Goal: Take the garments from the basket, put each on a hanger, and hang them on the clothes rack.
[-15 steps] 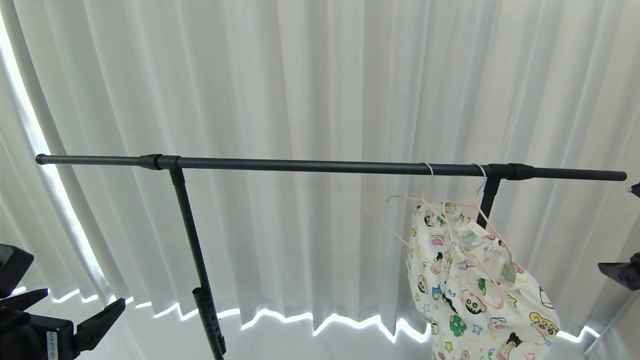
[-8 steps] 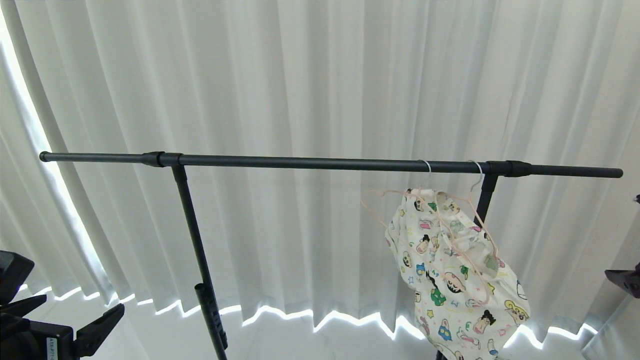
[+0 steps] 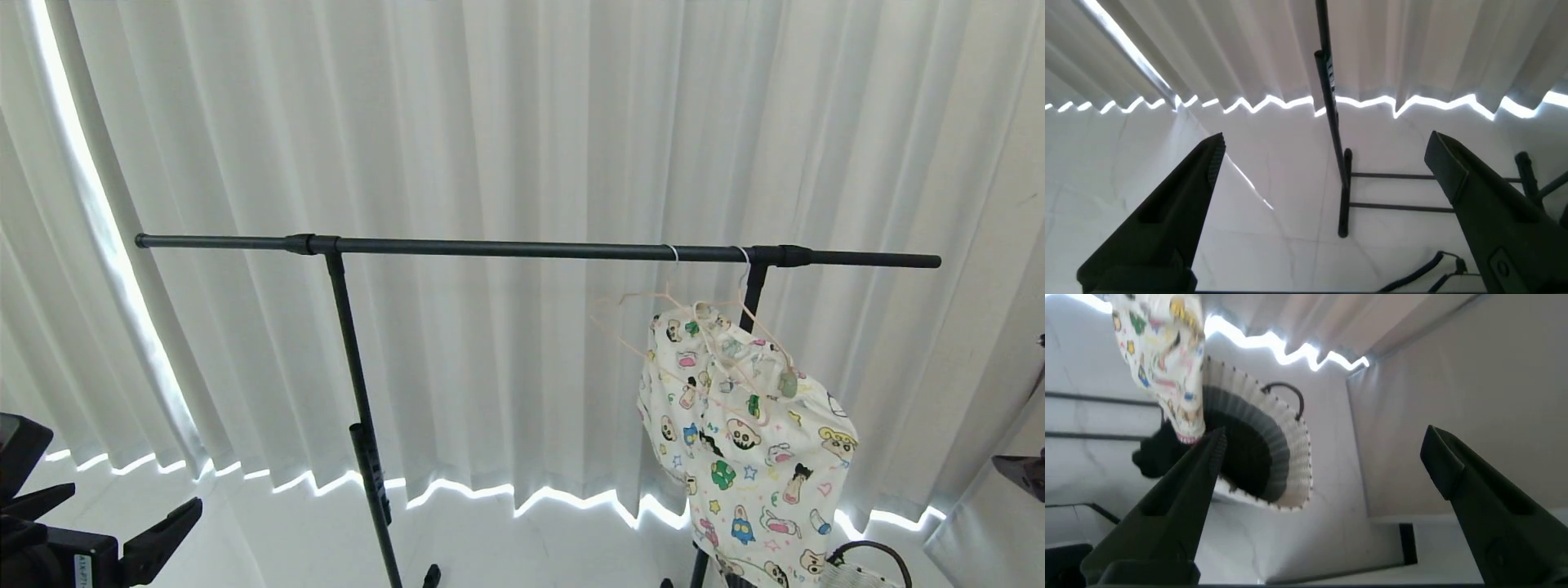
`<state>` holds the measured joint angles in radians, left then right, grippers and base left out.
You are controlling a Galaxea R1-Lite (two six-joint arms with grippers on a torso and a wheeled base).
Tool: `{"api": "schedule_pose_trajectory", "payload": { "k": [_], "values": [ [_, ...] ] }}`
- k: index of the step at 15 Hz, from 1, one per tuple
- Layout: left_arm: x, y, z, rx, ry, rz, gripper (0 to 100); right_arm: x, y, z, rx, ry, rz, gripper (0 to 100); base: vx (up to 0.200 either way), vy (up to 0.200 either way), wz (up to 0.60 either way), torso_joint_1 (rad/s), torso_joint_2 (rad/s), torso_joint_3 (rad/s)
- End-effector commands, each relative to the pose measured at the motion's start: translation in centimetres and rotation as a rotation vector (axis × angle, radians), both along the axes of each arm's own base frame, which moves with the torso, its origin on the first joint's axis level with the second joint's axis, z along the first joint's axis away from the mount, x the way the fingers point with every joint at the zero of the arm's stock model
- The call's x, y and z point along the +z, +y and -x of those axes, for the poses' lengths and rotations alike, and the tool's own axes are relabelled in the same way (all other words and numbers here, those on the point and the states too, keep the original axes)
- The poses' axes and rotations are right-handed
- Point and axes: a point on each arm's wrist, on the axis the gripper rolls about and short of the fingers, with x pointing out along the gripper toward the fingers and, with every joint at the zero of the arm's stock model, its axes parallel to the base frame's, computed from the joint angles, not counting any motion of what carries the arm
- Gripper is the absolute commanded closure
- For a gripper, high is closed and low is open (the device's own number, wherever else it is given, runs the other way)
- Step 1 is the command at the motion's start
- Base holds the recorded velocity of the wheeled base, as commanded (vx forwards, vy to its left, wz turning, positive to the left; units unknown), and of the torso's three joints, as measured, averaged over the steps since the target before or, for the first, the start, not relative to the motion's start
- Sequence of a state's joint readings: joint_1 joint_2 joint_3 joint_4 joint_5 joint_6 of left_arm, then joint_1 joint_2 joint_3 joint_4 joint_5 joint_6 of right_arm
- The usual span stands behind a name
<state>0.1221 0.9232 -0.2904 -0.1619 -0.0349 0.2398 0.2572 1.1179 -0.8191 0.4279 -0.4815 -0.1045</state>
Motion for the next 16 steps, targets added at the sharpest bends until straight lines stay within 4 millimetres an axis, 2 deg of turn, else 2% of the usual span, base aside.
{"api": "schedule_pose_trajectory", "payload": {
  "k": [1,7,13,16],
  "values": [
    [0.0,0.0,0.0,0.001,0.0,0.002,0,-0.2,0.0,-0.1,0.0,0.005,0.001,0,-0.2,0.0,0.0,0.002,0.0,0.002],
    [-0.1,0.0,0.0,0.013,-0.001,0.032,0,-1.9,0.2,-0.7,0.012,-0.049,0.001,0,0.0,0.0,0.0,0.0,0.0,0.0],
    [-0.1,0.0,0.1,0.009,-0.003,0.033,0,-1.9,0.2,-0.7,0.019,-0.065,0.007,0,0.0,0.0,0.0,0.0,0.0,0.0],
    [-0.7,-0.2,0.8,-0.005,0.001,0.022,0,-1.9,0.2,-0.7,0.019,-0.066,0.007,0,0.0,0.0,0.0,-0.044,0.12,0.057]
  ]
}}
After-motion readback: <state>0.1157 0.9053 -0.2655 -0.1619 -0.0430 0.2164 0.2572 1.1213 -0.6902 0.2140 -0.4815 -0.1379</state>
